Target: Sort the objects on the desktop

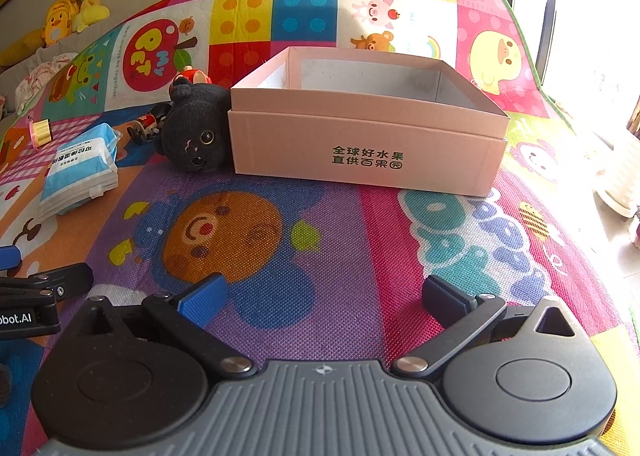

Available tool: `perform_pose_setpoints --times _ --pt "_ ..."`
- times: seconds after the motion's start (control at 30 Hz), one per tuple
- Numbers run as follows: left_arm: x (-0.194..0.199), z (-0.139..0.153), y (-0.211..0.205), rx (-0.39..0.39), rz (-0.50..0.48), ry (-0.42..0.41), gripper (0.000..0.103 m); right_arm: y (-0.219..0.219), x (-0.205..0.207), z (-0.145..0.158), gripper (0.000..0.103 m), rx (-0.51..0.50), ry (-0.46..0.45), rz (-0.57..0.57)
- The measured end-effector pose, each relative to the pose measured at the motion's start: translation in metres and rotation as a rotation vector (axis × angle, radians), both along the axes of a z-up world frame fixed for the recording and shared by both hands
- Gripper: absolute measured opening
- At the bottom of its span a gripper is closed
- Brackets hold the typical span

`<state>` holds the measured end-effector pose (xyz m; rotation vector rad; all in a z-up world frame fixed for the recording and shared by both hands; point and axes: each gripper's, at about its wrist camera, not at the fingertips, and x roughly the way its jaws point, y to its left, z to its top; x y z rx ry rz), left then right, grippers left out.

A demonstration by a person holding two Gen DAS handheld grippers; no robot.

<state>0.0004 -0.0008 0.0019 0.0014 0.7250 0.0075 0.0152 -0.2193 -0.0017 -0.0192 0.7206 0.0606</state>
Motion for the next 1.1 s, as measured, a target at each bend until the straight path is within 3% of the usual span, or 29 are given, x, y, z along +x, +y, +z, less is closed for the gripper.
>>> perform_pose_setpoints --times 0.7,0.77,0.87,0.93,0.97,1.0,1.03,1.07,1.1 --pt "0.003 0.005 0.005 -0.014 -0.028 0.018 0.103 -0.002 0.008 0.003 0.103 -0.006 0.048 0.039" --pt "0.001 0.020 0.019 -0.057 -0.051 -0.035 0.103 -0.003 0.008 0.004 0.103 -0.012 0.050 0.060" --pt "0.010 0.055 0.053 -0.016 0.041 -0.186 0.103 -0.002 0.010 0.005 0.103 -0.038 0.036 0.108" --pt "0.028 0.072 0.084 0.003 0.116 -0.244 0.103 0.000 0.011 0.005 0.103 -0.044 0.025 0.128" --pt "0.042 0.077 0.101 0.009 0.157 -0.257 0.099 0.001 0.012 0.005 0.103 -0.042 0.023 0.141" --pt "0.057 0.079 0.117 0.017 0.197 -0.258 0.082 0.002 0.013 0.005 0.103 -0.041 0.024 0.151" --pt "0.074 0.079 0.133 0.030 0.241 -0.246 0.074 0.004 0.015 0.005 0.103 -0.041 0.024 0.158" --pt "0.094 0.075 0.147 0.045 0.282 -0.230 0.074 0.005 0.015 0.005 0.103 -0.042 0.024 0.163" --pt "0.114 0.068 0.160 0.053 0.309 -0.210 0.082 0.006 0.016 0.005 0.103 -0.045 0.024 0.165"
